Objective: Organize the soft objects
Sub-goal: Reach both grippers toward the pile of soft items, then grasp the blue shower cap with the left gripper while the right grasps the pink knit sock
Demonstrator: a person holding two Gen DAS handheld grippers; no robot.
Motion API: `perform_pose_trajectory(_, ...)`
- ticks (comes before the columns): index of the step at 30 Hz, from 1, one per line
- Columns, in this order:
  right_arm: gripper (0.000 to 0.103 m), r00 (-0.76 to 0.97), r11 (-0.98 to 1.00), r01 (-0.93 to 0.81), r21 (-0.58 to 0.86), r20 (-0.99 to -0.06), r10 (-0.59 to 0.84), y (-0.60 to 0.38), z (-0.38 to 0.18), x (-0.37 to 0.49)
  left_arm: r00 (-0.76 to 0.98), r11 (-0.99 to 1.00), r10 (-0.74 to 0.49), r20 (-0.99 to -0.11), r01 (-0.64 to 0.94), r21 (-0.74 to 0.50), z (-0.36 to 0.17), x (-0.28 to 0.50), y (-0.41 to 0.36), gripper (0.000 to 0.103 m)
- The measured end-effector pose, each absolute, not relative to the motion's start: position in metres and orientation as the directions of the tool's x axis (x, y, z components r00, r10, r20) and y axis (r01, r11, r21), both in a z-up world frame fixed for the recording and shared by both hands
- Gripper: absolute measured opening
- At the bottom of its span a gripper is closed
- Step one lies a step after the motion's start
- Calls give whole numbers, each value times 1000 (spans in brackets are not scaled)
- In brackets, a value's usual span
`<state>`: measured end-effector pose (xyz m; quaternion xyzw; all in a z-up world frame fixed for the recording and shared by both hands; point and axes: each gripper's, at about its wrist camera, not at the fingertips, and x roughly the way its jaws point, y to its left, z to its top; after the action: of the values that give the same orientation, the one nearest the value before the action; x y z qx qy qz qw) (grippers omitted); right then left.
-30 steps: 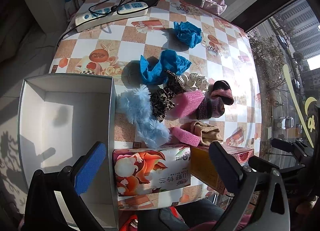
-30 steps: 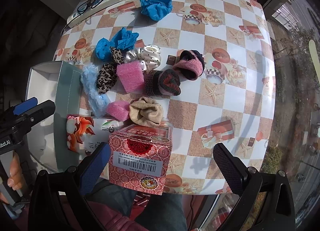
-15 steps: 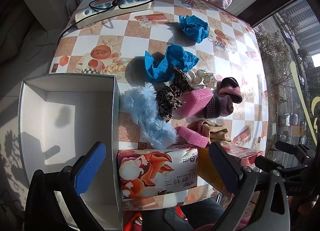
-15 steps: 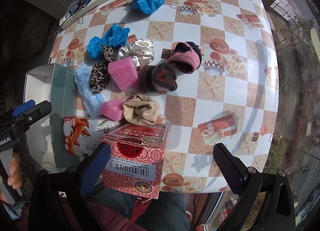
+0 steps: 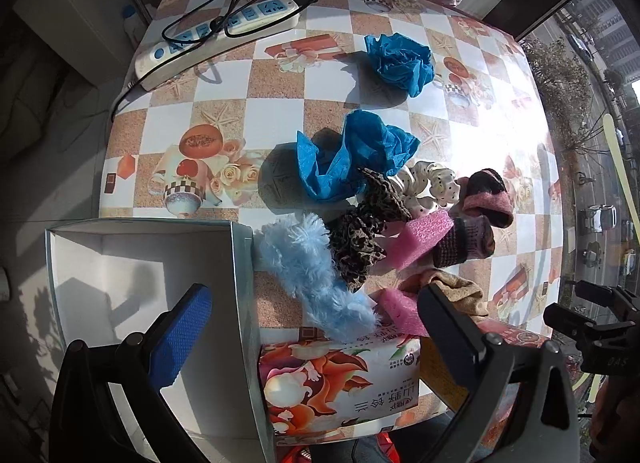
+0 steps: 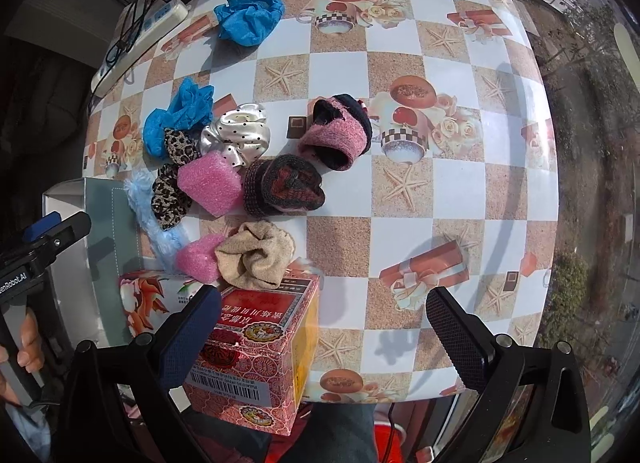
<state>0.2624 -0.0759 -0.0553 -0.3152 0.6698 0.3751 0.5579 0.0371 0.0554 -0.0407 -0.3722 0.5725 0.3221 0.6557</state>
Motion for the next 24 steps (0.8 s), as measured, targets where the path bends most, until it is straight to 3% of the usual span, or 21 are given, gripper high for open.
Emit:
perform_pose_trajectory(15, 103, -219, 593, -789, 164, -975, -22, -33, -111, 313, 92, 524, -74, -993, -843, -117, -101, 133, 122, 103)
perform_pose_trajectory(24, 103, -276, 641, -737, 215, -961, 5, -2, -158, 331, 31, 491, -119, -992, -867, -86, -150, 152, 145, 103)
